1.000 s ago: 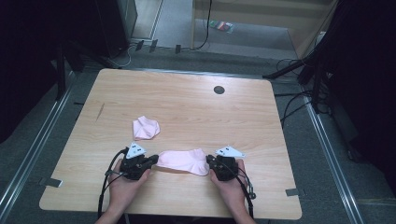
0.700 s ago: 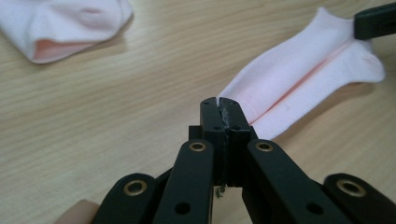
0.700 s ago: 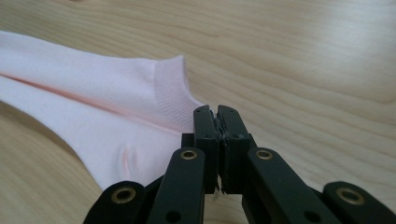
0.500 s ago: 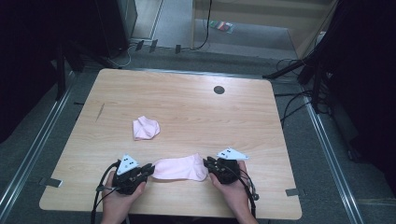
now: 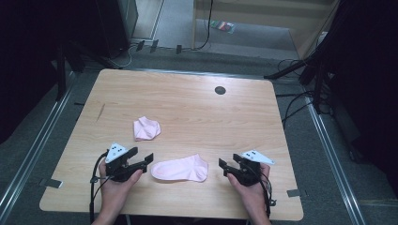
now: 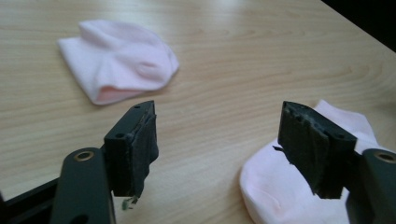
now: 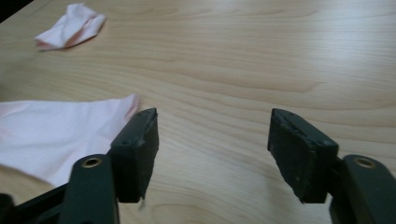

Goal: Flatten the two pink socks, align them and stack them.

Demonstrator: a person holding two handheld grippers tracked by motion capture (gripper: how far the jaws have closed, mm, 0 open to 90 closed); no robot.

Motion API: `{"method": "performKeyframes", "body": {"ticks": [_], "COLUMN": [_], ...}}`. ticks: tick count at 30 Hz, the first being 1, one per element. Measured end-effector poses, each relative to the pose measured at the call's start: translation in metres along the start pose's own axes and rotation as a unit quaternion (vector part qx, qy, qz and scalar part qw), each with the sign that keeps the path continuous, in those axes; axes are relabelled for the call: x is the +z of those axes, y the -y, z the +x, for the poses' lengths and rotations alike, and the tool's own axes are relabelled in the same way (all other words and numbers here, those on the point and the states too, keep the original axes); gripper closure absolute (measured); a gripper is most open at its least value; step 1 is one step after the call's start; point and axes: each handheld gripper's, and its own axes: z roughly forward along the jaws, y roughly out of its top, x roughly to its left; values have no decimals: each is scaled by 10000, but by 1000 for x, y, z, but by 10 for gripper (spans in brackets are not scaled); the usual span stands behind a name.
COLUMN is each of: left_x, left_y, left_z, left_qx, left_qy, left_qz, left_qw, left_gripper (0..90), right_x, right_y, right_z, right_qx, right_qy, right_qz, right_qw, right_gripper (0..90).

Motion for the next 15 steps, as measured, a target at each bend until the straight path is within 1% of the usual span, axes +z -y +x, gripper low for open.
{"method": "performKeyframes", "body": {"ticks": [2,4,5,6,7,8,9,10,11,12,13,14,15], "left_x": [-3,-4,-4,-5,-5,-3,-3,-1,0,3,3,8,8], "left_y": [-3,-4,-5,-6,-6,-8,-8,-9,-10,-11,-11,-12,-12], "left_z": [7,10,13,17,17,23,23,27,29,32,32,34,34], "left_qx": [-87,-124,-103,-147,-147,-198,-198,-232,-237,-288,-288,-270,-270], "left_qy": [-12,-37,-90,-159,-159,-260,-260,-350,-374,-416,-416,-489,-489], "left_qz": [-64,-95,-99,-109,-109,-98,-98,-124,-96,-77,-77,-20,-20], "left_qw": [9999,9999,9999,9997,9997,9994,9994,9990,9990,9987,9987,9984,9984], "left_gripper": [246,239,239,242,243,245,248,248,266,272,273,274,274], "right_x": [-3,-3,-4,-4,-4,-3,-3,-3,-2,-2,-2,-1,-1], "right_y": [3,3,3,3,3,2,2,2,3,3,3,4,4], "right_z": [-9,-10,-9,-8,-8,-7,-7,-8,-8,-10,-10,-12,-12], "right_qx": [48,51,17,-57,-57,-29,-29,-28,-13,-6,-6,-15,-15], "right_qy": [206,217,224,232,232,238,238,246,281,326,326,357,357], "right_qz": [-129,-128,-135,-186,-186,-203,-203,-213,-190,-154,-154,-120,-120], "right_qw": [9997,9997,9997,9995,9995,9995,9995,9995,9994,9993,9993,9993,9993], "right_gripper": [259,254,252,248,248,246,246,245,245,245,245,246,246]}}
